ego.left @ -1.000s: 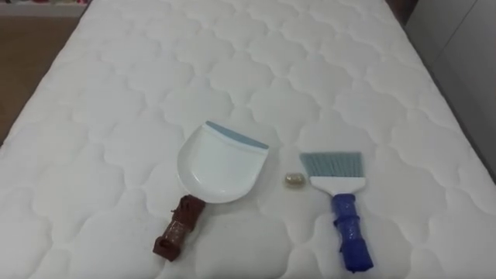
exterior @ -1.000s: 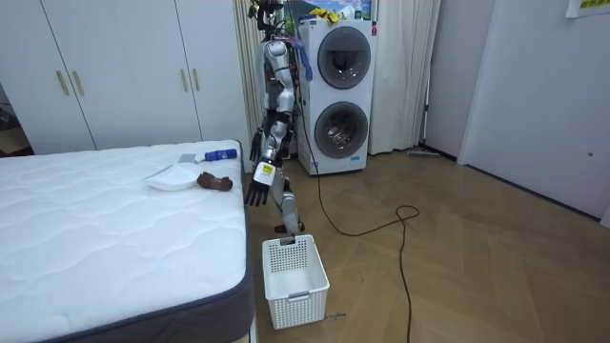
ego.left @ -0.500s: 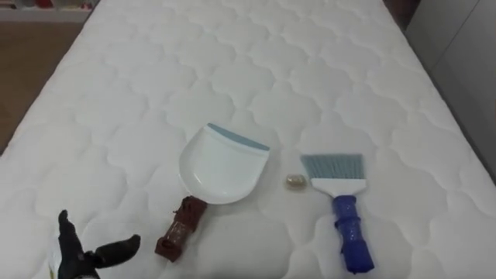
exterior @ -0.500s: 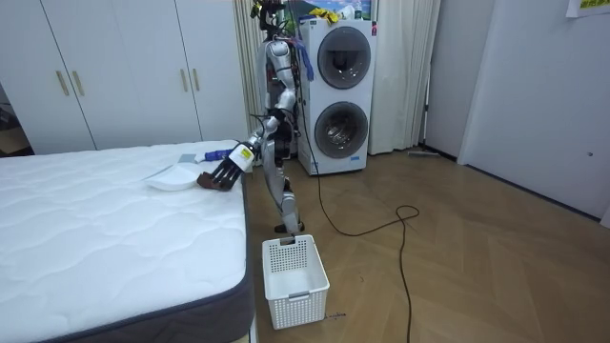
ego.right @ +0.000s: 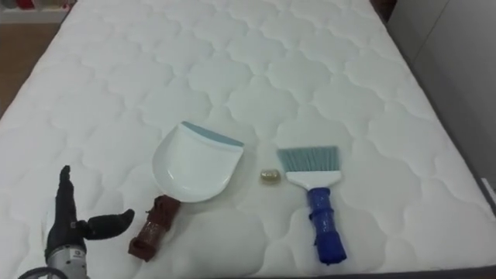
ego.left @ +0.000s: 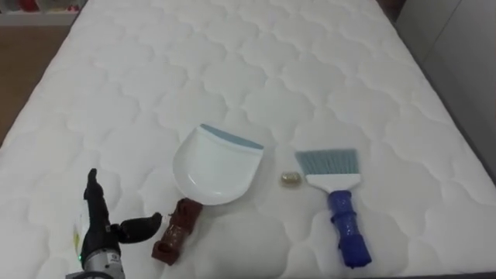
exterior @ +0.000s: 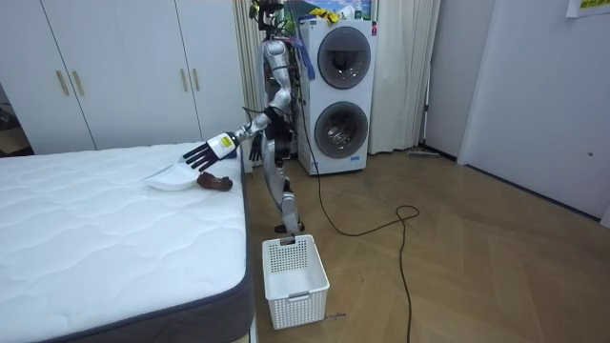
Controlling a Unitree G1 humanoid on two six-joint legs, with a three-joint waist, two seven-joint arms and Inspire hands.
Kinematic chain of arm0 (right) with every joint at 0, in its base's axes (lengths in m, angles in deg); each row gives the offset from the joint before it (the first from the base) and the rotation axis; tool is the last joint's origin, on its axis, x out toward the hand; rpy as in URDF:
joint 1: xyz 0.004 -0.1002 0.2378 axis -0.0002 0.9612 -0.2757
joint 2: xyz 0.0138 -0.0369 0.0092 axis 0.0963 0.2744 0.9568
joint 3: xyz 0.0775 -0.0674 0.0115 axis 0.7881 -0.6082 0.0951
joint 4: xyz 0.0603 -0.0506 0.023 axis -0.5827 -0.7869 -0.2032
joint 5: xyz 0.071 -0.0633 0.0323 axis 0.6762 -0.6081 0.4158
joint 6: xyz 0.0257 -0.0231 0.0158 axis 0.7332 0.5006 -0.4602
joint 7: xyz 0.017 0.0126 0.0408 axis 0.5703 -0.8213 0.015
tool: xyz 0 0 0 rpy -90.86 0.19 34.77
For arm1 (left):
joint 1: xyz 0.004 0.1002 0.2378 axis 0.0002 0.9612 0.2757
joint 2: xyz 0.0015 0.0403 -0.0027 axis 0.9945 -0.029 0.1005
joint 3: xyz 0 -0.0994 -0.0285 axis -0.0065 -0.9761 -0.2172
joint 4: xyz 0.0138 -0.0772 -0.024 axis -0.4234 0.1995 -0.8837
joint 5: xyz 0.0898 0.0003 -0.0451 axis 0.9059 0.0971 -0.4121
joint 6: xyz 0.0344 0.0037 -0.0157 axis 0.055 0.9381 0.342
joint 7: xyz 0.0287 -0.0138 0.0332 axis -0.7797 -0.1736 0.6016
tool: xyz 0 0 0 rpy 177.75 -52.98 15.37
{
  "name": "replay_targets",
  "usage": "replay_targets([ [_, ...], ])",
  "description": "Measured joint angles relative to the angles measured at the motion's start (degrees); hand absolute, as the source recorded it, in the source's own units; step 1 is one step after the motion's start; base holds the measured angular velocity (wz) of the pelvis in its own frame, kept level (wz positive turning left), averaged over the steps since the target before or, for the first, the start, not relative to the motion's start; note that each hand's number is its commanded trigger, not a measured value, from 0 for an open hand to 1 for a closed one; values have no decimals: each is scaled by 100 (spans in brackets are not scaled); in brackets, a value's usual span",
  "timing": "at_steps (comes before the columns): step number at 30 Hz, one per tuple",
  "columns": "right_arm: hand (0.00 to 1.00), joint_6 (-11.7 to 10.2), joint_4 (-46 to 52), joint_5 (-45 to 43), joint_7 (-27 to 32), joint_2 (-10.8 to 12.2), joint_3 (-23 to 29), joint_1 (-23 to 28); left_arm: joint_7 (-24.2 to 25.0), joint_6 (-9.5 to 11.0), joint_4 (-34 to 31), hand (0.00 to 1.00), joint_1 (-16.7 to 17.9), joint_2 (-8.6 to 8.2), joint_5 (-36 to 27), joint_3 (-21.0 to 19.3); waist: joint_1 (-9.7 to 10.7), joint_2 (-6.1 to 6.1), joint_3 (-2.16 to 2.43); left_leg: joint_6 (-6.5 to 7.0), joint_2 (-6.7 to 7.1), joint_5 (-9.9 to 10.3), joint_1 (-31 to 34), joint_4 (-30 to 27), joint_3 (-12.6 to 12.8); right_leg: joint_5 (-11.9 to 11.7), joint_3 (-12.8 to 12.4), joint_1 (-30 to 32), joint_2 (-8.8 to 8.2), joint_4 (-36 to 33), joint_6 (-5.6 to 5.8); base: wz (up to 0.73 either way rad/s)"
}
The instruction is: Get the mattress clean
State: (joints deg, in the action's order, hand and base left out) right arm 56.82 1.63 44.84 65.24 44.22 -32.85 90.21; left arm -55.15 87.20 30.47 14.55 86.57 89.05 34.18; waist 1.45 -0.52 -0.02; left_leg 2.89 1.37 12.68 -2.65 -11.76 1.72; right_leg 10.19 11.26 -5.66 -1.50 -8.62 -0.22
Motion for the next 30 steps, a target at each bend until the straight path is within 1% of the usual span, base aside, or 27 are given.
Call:
replay_targets([
  [5, 0, 0, 9, -25, -4, -30, 0, -9, 12, -1, 116, 0, -157, 0, 13, 31, 40, 23, -2, 0, -6, 0, 59, -6, 13, 0, -5, 85, 3, -13, -1, -1],
  [10, 0, 1, 58, -13, 7, -34, -2, -10, 12, -14, 116, 0, -261, 0, 220, 49, 68, 30, -5, 0, -5, 0, 176, -54, 59, -1, -29, 195, -8, -14, 0, -2],
  [12, 0, 2, 96, 46, 6, -42, -29, -14, 11, -14, 168, 0, -364, 0, 217, 60, 127, 30, -6, 1, -6, -1, 238, -67, 56, -1, -27, 255, -26, -18, 1, 0],
  [15, 0, 1, 102, 45, 6, -62, -40, -24, 2, -13, 467, 0, -584, 7, 216, 171, 147, 53, -20, 2, -6, -2, 292, -76, 57, -1, -28, 302, -27, -18, 0, 0],
  [19, 0, -2, 92, 42, 5, -75, -40, -40, 1, 10, 742, 0, -793, 3, 223, 282, 184, 51, -24, 1, -12, -3, 414, -93, 59, -4, -34, 433, -26, -43, -4, 0],
  [21, 0, -1, -8, 81, 7, -76, -46, -140, -22, 16, 1073, 0, -918, -2, 222, 289, 223, 46, -35, 2, -14, -3, 445, -92, 60, -3, -30, 473, -23, -63, -4, 0],
  [23, 0, 0, -54, 135, 7, -72, -53, -170, -32, 16, 1253, 0, -961, -1, 216, 351, 278, 36, -42, 2, -11, -3, 454, -91, 61, -3, -27, 481, -14, -62, -3, 0],
  [25, 0, 2, -60, 206, 9, -75, -113, -182, -33, 18, 1441, 0, -1028, -2, 215, 426, 289, 32, -43, 2, -9, -3, 504, -93, 61, -3, -27, 536, -20, -85, -3, 0],
  [26, 0, 4, -60, 257, 13, -75, -174, -199, -33, 18, 1535, 0, -1072, 0, 213, 441, 298, 22, -57, 7, -10, -7, 538, -92, 63, -3, -26, 584, -24, -109, -3, 0],
  [30, 0, 5, -61, 279, 49, -84, -278, -241, -33, 18, 1545, 0, -1089, -1, 212, 499, 302, 0, -63, 17, -5, -13, 638, -107, 85, -3, -25, 681, -26, -117, -3, 0],
])
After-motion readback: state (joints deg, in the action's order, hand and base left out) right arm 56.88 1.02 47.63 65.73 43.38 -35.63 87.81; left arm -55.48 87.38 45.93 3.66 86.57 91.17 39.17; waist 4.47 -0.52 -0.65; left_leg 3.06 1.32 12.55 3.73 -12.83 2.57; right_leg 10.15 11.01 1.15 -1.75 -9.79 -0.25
